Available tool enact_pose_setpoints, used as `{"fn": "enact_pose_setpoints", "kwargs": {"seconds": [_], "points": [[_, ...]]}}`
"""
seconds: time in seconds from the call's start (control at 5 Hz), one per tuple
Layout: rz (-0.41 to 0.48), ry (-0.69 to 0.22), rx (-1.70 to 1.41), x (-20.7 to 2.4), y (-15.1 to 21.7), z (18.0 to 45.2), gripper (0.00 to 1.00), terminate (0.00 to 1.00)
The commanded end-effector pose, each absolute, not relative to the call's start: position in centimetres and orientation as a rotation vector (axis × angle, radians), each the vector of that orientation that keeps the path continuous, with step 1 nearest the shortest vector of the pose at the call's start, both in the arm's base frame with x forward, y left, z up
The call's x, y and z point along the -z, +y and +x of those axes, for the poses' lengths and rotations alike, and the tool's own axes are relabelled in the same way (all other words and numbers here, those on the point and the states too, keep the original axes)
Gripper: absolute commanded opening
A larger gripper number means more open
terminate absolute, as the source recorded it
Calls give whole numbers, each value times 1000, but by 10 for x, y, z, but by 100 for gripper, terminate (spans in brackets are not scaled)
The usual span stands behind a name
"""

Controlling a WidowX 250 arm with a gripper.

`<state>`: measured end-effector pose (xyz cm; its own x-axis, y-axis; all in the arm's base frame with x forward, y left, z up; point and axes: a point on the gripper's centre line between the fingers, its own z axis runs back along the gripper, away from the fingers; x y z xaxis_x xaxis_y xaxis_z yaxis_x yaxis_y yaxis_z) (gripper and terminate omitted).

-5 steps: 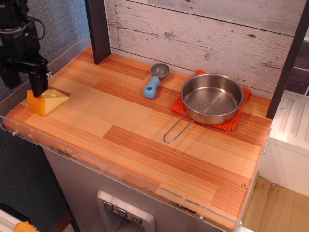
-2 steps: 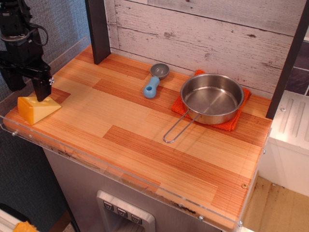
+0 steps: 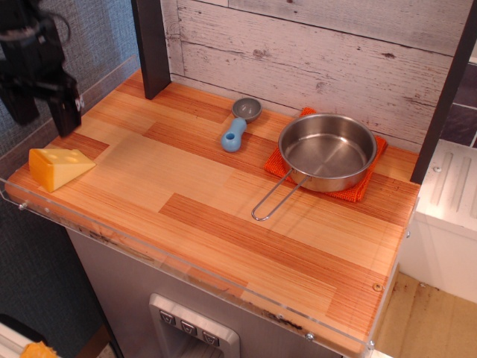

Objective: Move cheese to pot

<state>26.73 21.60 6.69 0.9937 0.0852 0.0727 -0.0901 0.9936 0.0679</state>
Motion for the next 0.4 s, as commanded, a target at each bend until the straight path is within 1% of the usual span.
{"fn": "enact_pose_setpoints", "kwargs": {"seconds": [0.0, 0.2], "points": [[121, -122, -45, -96, 209, 259, 100, 0], [127, -80, -16, -80, 205, 253, 100, 0]]}}
